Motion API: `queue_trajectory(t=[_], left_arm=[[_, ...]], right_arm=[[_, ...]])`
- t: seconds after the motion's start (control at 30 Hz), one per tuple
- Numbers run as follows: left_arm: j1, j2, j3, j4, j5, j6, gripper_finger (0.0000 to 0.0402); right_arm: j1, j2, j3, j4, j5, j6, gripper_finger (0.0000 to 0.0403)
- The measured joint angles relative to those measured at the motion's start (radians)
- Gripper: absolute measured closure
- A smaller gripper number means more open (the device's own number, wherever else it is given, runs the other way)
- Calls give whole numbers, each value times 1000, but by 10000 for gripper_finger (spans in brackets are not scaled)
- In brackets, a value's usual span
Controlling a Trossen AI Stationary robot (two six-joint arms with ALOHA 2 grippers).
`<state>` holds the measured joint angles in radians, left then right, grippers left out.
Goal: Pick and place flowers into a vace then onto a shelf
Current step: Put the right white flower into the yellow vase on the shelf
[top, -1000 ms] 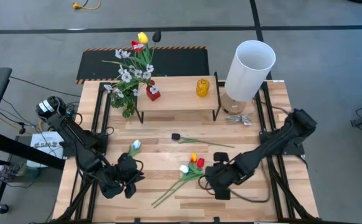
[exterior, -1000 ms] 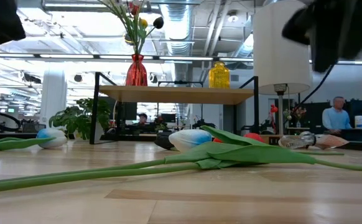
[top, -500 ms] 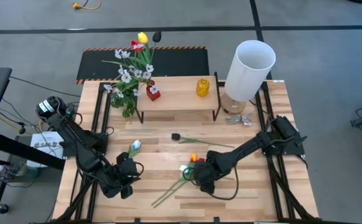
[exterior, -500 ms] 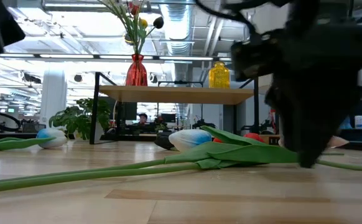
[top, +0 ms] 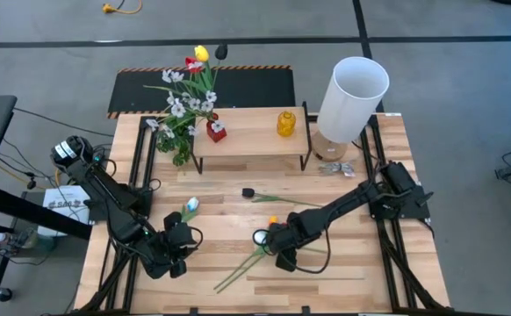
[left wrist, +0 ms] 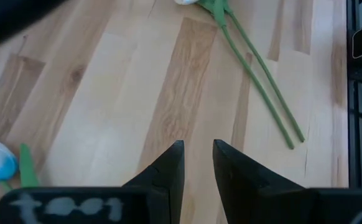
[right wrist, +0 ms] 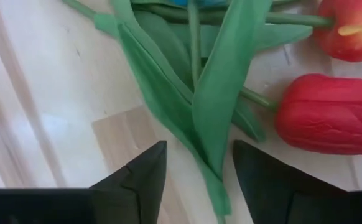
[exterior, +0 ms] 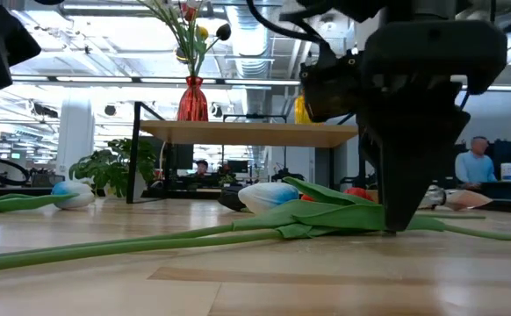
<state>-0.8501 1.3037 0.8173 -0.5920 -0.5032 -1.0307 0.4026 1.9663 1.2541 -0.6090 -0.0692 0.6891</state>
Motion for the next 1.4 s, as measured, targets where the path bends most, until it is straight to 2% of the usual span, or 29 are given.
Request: queue_trajectory(t=[0.13,0.4,0.47,0.7,0.8,0.93,1.13,1.27,1.4], left_arm=[[0,0,0,7,-42,-25,330],[0,0,0,15,-160,-156,330],[0,0,0,19,-187,-191,330],[0,0,0,39,-244,-252,330],[0,0,0,45,-242,-254,330],[0,0,0,44,-260,-245,330],[0,0,0,44,-271,-182,330],[0,0,0,44,-282,-102,330],[0,0,0,44,-313,-66,330]], right_arm=[[0,0,0,-5,-4,-13,266],[27,-9,0,-10,-15,-39,380],[42,-9,-1,-11,-11,-42,394],[96,-9,39,-64,-7,-44,387],[119,-10,96,-148,-7,-58,397],[140,-11,186,-233,2,-93,392],[138,-11,331,-285,12,-118,399],[117,-11,456,-277,115,-119,399],[77,-11,587,-275,350,-115,400]])
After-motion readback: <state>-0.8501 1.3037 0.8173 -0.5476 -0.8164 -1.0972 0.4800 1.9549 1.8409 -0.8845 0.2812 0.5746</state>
